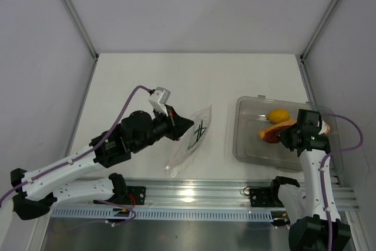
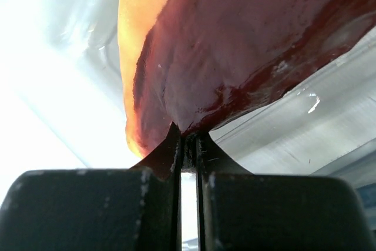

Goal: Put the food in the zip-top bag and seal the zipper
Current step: Pick up the fake food from the bin, then place the fake food in the zipper food storage bag.

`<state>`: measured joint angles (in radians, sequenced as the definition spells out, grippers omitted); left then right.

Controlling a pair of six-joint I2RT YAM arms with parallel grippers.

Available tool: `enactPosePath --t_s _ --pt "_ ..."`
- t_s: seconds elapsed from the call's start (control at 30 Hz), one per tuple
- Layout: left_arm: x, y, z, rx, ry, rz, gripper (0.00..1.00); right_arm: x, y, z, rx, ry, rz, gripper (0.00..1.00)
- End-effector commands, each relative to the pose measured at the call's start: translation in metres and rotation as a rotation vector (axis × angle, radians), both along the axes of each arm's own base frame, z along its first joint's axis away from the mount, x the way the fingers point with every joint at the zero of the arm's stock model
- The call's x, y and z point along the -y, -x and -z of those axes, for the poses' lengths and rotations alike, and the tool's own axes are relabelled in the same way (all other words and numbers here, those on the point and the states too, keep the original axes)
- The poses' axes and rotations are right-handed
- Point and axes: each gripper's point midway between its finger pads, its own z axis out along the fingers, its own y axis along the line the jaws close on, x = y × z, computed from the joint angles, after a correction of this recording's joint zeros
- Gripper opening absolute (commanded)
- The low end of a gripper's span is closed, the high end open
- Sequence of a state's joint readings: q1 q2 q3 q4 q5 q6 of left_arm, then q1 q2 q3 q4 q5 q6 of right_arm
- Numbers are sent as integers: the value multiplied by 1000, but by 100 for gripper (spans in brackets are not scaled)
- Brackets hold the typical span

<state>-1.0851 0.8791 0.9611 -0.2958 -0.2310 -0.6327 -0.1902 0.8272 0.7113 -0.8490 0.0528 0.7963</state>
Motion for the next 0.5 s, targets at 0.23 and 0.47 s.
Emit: enactPosePath --t_s 0.23,0.47 --pt "4 -2 -13 3 31 3 1 -66 -14 -91 284 54 -462 0" --pt "13 0 -12 -3 1 39 1 -126 0 -188 600 67 -782 0"
